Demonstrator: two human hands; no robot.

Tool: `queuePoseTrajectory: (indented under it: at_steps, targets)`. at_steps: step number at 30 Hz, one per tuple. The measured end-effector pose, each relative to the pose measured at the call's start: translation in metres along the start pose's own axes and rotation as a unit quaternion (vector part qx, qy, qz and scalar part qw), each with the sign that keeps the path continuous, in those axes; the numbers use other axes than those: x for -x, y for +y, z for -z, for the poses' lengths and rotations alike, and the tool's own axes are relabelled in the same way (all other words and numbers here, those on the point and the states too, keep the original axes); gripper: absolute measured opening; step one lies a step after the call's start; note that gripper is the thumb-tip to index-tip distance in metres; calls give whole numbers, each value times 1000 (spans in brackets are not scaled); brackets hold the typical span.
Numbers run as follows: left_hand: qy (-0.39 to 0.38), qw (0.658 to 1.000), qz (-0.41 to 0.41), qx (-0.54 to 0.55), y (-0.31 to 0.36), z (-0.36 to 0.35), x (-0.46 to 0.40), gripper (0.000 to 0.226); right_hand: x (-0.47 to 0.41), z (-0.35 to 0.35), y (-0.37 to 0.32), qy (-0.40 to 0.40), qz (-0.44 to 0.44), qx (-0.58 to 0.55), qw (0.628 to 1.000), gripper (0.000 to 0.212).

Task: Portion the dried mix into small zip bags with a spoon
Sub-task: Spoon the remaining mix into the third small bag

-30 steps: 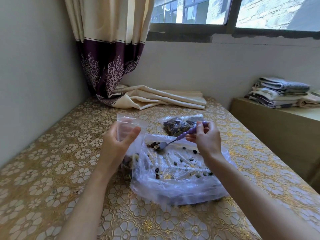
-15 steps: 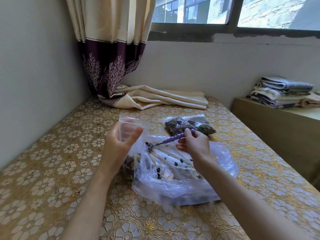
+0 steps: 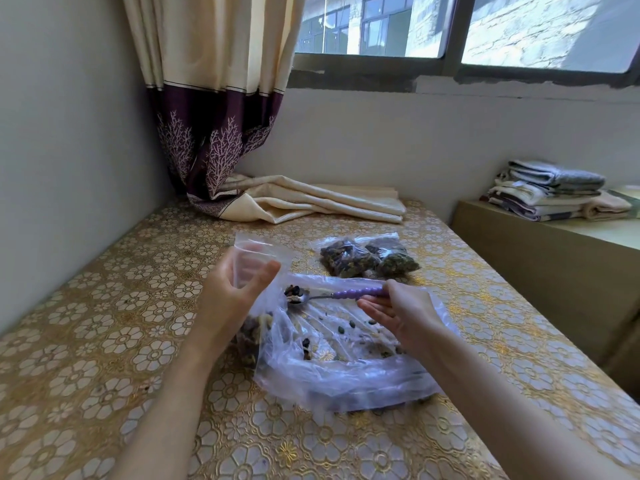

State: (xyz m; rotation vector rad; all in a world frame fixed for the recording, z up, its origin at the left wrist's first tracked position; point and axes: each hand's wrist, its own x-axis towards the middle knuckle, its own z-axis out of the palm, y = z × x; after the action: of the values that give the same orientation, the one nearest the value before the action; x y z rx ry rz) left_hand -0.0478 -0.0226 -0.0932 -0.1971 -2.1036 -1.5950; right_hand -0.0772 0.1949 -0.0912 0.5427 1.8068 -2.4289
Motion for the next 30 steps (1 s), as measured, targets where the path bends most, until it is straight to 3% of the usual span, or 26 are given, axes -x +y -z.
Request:
queuePoseTrajectory:
  at_steps: [6,15,27,30]
  targets:
    - [-22,1000,-3,5,4,-4,1,79,9,13,-14,-6,56,-2,998,30]
    - [-68,998,5,-12,5,-8,3,110,28,9,-55,-20,221,-11,975,33]
    - [-65,997,22,33,10,-11,5,98,56,-9,-47,-155,346,88,921,22]
    - [-52,998,20,-2,6,-8,4,117,54,-8,-48,-153,353,65,921,20]
